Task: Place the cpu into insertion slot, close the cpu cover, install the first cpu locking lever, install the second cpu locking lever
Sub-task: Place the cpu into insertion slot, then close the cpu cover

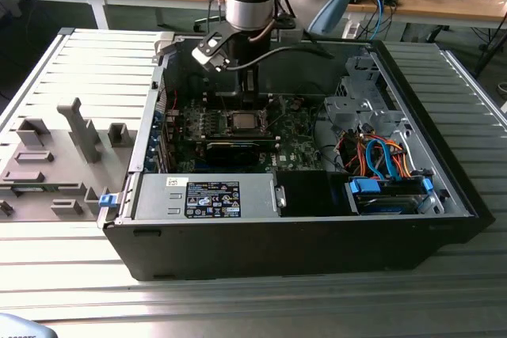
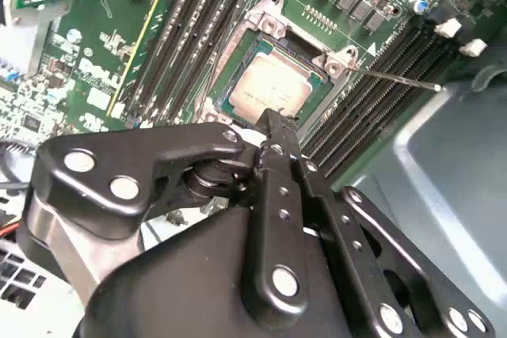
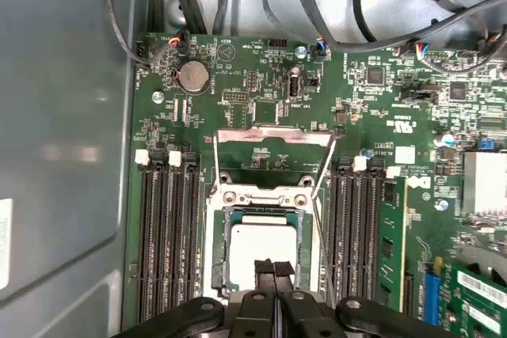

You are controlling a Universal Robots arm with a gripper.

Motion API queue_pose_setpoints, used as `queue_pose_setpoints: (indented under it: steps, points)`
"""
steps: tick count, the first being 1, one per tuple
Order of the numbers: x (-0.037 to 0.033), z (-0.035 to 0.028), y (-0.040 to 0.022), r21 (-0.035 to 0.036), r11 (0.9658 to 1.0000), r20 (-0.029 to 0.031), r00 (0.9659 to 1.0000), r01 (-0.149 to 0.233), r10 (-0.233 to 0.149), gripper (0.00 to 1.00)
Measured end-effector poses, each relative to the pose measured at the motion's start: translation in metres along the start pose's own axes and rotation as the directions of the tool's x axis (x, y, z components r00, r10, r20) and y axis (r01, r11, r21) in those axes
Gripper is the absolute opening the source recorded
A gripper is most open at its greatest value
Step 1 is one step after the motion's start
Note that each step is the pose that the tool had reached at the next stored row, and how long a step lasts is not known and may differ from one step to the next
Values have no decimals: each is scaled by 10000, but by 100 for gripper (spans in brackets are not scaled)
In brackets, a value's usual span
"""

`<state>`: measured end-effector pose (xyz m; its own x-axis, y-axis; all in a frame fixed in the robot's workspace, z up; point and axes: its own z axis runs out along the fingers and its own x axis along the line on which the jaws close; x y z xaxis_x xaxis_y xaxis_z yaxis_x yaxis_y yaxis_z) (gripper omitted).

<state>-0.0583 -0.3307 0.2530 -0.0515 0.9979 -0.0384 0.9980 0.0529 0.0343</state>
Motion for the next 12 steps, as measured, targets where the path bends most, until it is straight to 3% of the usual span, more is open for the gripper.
queue_pose_setpoints:
  steps: [1,8,12]
  points:
    - [-2,-64,2,1,10000,0,10000,0,0,11]
    - [-9,-238,8,0,10000,0,10000,0,0,11]
    - [-10,-268,9,0,10000,-1,10000,0,0,11]
